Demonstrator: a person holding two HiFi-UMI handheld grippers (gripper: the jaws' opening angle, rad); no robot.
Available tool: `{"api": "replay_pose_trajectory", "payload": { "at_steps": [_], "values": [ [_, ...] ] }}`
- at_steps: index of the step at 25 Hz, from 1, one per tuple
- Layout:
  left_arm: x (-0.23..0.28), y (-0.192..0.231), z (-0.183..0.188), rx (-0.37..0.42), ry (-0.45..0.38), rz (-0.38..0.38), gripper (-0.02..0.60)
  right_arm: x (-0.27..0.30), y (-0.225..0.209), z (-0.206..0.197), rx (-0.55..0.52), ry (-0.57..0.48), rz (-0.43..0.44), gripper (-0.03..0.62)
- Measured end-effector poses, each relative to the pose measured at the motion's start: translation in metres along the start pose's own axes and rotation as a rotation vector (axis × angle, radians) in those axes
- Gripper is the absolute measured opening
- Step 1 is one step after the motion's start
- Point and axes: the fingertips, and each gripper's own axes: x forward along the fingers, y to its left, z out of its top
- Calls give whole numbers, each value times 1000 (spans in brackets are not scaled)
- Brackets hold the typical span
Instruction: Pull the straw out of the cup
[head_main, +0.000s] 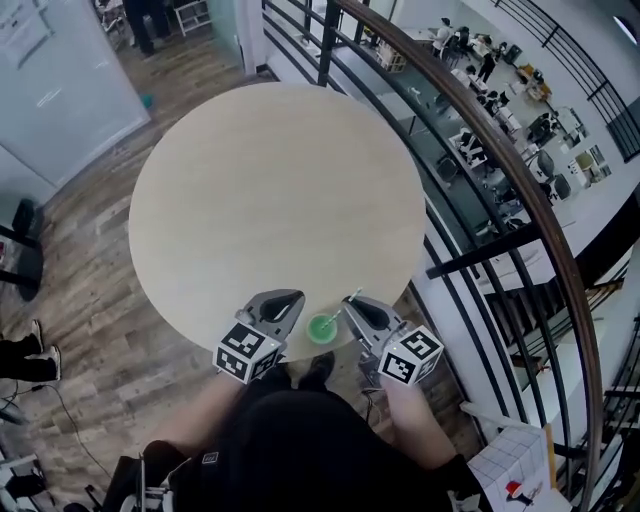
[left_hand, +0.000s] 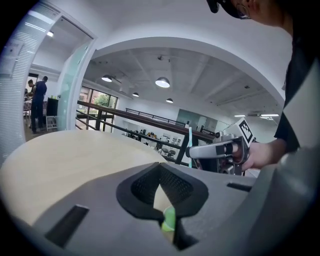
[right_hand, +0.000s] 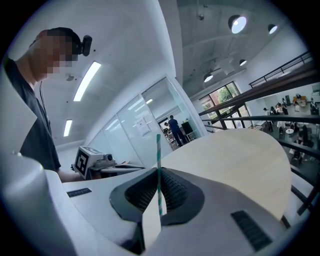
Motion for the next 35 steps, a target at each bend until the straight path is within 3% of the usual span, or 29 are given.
{"api": "replay_pose_trajectory", "payload": {
  "at_steps": [15, 21, 30, 35],
  "values": [
    [-34, -25, 51, 67, -85, -8, 8, -22, 41, 56, -93, -124, 29, 32],
    [-54, -28, 74, 180, -135, 35, 8, -32, 58, 80, -153, -164, 43, 32],
    [-86, -40, 106, 168, -225, 11, 8, -51, 89, 118, -253, -215, 84, 32],
    [-102, -32, 112, 188, -243, 43, 8, -53, 101, 130, -287, -265, 64, 32]
  ]
}}
